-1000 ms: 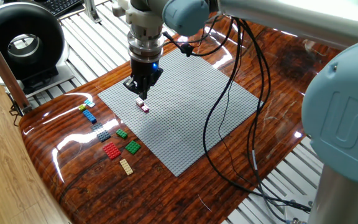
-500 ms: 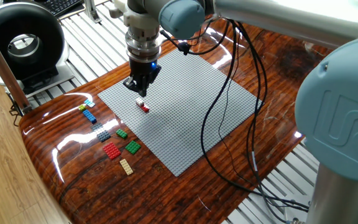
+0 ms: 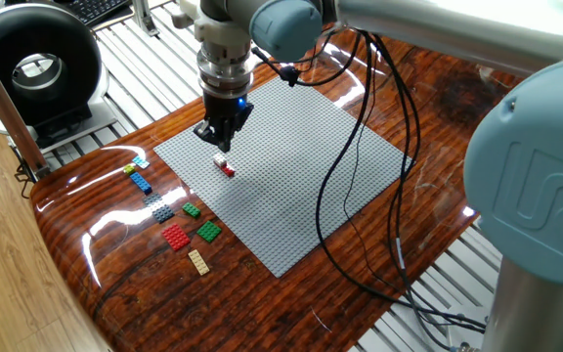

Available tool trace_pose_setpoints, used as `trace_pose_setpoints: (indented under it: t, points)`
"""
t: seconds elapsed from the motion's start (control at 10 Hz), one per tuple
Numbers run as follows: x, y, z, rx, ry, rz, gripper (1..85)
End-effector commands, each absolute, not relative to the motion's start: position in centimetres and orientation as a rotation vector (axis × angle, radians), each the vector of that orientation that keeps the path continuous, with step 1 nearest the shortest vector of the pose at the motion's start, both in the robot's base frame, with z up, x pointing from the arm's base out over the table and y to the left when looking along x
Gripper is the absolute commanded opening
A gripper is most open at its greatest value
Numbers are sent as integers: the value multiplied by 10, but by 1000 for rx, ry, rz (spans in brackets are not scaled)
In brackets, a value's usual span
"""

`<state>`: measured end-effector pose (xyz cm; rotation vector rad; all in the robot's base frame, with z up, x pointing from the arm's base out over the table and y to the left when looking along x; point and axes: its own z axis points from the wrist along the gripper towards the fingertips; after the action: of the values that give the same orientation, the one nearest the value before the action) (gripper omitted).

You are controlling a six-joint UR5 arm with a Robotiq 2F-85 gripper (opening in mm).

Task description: Build with small Lego blocks

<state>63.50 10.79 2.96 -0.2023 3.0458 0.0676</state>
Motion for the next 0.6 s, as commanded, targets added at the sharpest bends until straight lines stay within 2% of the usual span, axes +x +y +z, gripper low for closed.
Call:
trace_pose_setpoints:
  t: [0.0,0.5]
  points:
    - [640,108,28,-184,3032,76,13]
    - [634,115,24,-195,3050,94,13]
